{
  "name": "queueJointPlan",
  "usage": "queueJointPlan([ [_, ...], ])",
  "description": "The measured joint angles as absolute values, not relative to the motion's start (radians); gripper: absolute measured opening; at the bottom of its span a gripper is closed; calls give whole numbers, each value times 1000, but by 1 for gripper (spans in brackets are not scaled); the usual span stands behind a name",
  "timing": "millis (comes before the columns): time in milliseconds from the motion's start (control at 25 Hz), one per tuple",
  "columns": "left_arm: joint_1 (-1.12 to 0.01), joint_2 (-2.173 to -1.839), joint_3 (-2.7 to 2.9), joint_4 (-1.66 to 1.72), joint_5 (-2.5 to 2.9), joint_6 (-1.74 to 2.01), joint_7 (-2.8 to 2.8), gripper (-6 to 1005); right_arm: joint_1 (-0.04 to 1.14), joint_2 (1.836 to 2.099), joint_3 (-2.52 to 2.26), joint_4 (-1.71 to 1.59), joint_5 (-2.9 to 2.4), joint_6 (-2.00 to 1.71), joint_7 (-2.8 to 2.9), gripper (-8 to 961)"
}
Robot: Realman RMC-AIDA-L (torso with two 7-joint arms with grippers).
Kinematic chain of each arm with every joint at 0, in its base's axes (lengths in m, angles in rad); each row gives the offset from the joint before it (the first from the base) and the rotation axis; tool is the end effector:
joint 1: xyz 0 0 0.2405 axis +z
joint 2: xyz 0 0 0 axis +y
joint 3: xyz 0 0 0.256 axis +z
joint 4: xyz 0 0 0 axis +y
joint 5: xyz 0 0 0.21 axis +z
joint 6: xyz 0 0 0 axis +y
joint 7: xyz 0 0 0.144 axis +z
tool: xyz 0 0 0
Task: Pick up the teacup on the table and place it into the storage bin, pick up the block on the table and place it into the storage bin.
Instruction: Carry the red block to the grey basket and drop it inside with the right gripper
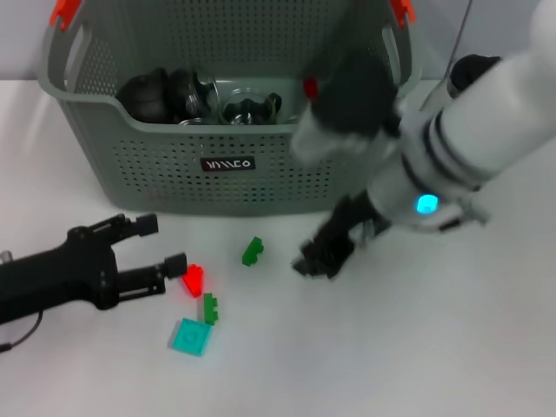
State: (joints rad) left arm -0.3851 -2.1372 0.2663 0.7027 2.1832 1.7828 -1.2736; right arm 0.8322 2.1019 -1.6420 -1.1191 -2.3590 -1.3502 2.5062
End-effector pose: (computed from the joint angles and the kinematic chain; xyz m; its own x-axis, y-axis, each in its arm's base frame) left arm -0.3122 0.2619 0.0202 0.6632 0.3755 0.6474 0.5971 -0.7870 -0.1551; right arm 0.1010 0.3579 -0.0838 0.8890 -0.3905 0.2391 -0.3466 -0.9152 -0.2057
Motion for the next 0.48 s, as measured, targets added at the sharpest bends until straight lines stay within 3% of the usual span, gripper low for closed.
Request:
queueJointPlan([
  [240,-383,-2139,267,703,2219,1792,-1270,877,840,2100,-1390,-1415,-2294,-1541,2544,230],
  [480,-389,-2140,267,699,2219,1787,-1270,877,948,2082,-1021,-1490,-2224,-1570,2533,236],
])
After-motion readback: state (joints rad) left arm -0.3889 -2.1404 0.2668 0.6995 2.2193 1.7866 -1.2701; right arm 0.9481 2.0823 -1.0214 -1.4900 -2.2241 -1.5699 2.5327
